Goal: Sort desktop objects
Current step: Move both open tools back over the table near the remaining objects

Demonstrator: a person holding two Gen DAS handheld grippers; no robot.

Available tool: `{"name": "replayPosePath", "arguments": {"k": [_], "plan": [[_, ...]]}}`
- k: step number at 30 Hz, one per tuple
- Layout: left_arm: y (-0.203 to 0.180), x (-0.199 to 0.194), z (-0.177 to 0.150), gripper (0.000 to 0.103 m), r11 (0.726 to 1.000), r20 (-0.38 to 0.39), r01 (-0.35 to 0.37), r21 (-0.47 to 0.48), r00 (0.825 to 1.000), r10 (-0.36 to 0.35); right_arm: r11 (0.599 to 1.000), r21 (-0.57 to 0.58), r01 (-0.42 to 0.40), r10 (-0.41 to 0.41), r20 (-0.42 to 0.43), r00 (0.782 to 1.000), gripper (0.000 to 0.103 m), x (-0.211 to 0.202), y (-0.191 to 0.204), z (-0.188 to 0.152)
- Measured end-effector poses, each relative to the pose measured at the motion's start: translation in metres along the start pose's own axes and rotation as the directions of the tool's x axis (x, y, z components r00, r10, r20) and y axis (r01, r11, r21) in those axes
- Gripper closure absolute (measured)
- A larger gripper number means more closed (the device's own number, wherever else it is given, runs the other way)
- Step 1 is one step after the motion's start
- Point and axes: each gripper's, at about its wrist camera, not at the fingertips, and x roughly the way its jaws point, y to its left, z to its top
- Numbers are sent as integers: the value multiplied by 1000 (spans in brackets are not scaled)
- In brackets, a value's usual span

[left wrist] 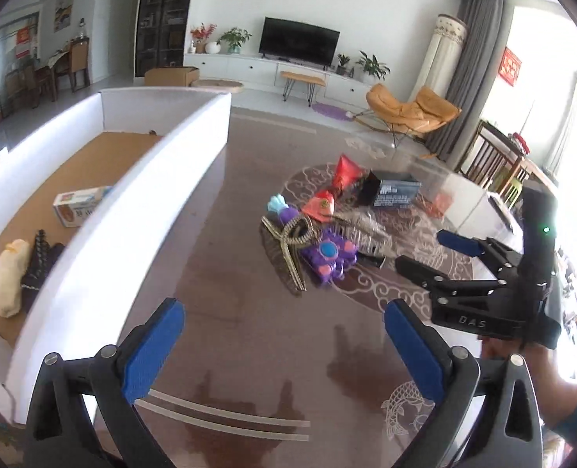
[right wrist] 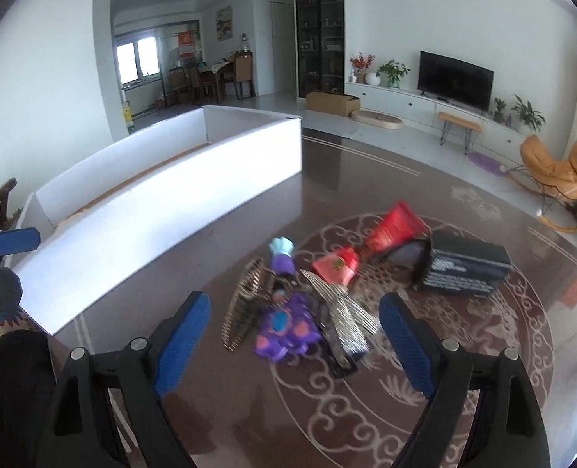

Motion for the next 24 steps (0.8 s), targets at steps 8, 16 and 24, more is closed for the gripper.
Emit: {"name": "replayPosePath", "arguments": {"k": [8, 16, 24], "plan": [[-51, 87, -23, 0, 982, -132, -143, 127, 978, 160, 984, 67, 165, -154, -148, 977, 14, -17, -72, -88], [-45, 110, 2, 0, 984, -81, -162, 79, 982, 169, 979, 122, 161, -138, -183, 973, 2, -9, -69, -91], [-42, 111, 0, 0, 984, -74, -160, 80, 983, 166, 977, 144, 158, -129, -189, 973, 0, -10, -72, -93]]}}
